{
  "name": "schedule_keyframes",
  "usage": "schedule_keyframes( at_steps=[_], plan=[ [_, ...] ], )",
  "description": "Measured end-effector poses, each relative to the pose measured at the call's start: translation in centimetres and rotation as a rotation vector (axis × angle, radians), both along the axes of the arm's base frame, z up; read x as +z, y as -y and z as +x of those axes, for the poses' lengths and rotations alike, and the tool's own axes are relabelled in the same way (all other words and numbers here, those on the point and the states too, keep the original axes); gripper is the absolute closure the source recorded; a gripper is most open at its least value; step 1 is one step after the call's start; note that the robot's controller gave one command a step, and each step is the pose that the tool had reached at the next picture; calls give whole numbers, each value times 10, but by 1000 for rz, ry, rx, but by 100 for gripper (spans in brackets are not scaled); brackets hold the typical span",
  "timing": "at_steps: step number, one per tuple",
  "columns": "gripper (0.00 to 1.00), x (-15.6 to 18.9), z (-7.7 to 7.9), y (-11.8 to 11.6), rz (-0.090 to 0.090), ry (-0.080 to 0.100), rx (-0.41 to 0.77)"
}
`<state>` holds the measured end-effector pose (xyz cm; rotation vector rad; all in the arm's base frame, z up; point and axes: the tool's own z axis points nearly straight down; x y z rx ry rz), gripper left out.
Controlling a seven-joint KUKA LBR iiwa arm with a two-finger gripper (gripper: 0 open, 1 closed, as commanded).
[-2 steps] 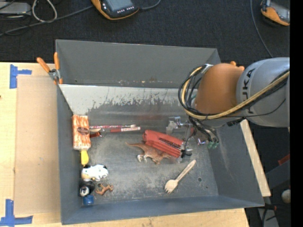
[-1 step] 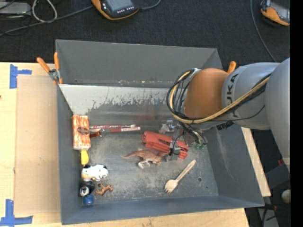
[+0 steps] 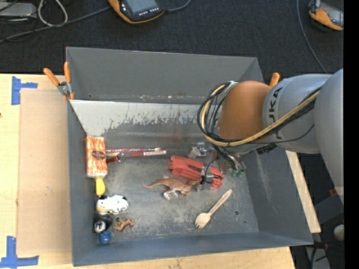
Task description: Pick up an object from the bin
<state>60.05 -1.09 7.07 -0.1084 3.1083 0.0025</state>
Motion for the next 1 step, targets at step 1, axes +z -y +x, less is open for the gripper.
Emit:
schedule_keyframes(
  at_steps=[1],
  plan=[
    [100, 67, 4, 0, 0, -8, 16]
  ],
)
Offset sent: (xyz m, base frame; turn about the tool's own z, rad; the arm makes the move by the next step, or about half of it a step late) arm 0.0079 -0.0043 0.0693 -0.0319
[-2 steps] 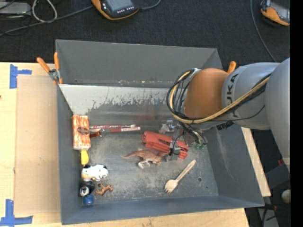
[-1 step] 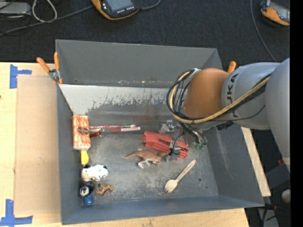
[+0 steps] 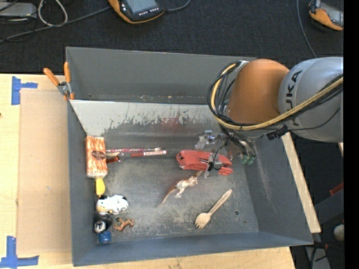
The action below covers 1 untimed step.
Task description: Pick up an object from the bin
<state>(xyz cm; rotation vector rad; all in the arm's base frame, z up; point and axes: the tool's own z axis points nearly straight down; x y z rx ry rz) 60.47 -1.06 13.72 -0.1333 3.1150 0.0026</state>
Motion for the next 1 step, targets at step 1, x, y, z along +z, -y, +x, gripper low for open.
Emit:
schedule_keyframes(
  at_steps=[1],
  plan=[
    [100, 78, 3, 0, 0, 5, 2]
  ],
)
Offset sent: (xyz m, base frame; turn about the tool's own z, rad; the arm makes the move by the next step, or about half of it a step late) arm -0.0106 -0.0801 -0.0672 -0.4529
